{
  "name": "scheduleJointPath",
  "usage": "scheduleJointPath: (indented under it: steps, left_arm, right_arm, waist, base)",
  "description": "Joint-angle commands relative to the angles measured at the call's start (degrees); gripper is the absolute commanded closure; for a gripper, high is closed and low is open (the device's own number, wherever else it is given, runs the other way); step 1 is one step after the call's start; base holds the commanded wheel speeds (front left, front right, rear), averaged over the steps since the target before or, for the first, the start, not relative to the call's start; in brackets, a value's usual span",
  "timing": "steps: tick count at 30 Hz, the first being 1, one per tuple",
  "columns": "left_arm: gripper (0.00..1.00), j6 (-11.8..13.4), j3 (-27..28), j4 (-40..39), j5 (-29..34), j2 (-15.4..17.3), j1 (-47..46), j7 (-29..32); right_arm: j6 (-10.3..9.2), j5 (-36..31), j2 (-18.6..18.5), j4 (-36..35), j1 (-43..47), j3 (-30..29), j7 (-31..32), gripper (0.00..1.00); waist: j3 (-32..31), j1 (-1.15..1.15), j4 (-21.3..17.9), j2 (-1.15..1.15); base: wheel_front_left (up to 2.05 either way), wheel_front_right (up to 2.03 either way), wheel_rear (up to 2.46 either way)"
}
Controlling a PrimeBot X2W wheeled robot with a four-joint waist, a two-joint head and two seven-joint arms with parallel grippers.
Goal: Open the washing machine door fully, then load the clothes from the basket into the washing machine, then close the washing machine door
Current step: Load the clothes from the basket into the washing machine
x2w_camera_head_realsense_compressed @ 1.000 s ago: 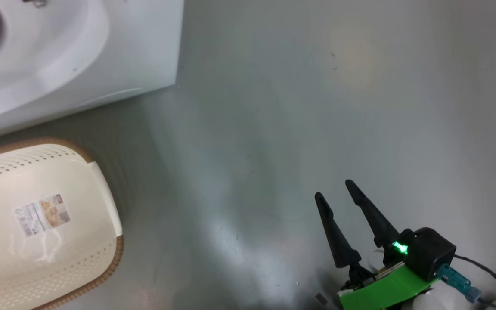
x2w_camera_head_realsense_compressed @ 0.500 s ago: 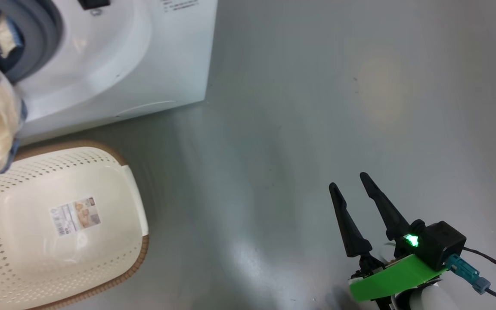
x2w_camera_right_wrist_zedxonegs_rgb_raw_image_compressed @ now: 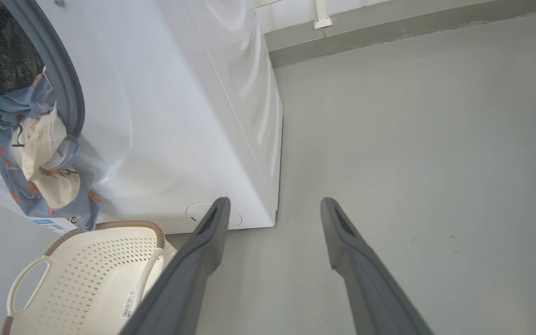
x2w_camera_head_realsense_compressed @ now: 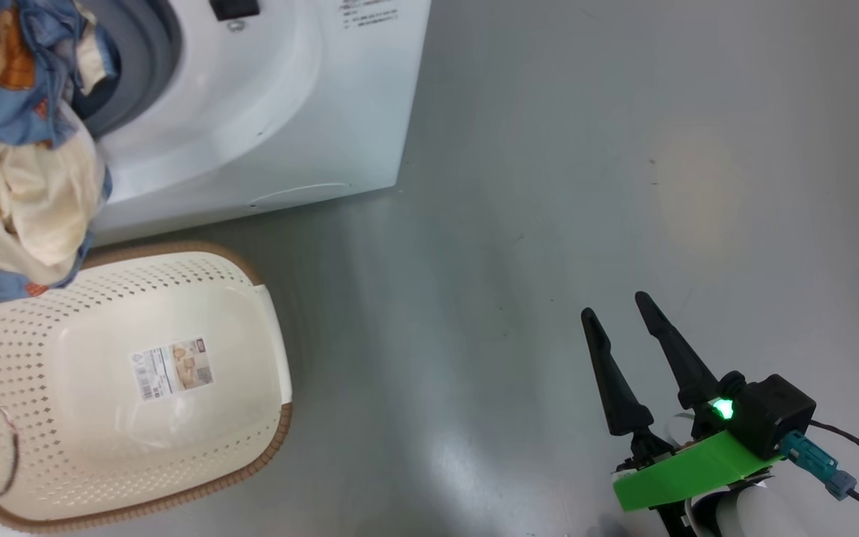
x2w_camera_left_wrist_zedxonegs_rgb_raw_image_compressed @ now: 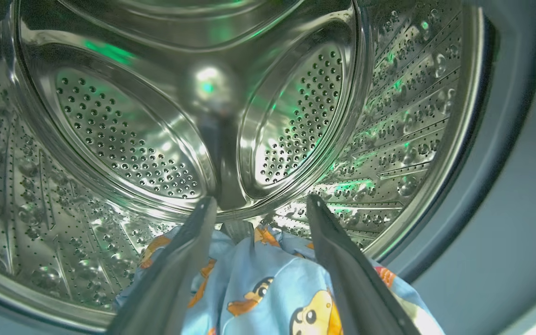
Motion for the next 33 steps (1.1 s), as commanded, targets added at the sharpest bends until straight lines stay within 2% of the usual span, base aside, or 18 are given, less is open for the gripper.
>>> scheduleJointPath:
  steps: [1,17,33]
  left_arm:
    - [0.0,-0.17,2.71,-2.31,0.92,2.71,1.52,-0.29]
    - [0.0,-0.17,11.38,-17.21,4.46,-1.85,19.41,-0.29]
    - [0.0,-0.17,17.23,-22.34,7.79,-6.11,31.58,-0.29]
  right_arm:
    - [0.35,0.21,-0.19,-0.98,-0.21,1.19,-0.28,0.0]
    - [0.35,0.13,-0.19,-0.53,-0.53,0.39,-0.28,0.0]
    - [0.35,-0.29,-0.19,0.4,-1.1,0.23,-0.28,0.0]
  waist:
    - [-0.14,0.0,0.35,0.0]
    - [-0.55,0.0,2.03,0.0]
    - [-1.14,0.0,3.29,0.0]
  base:
    - [0.0,0.0,0.0]
    - [0.0,0.0,0.0]
    - [0.0,0.0,0.0]
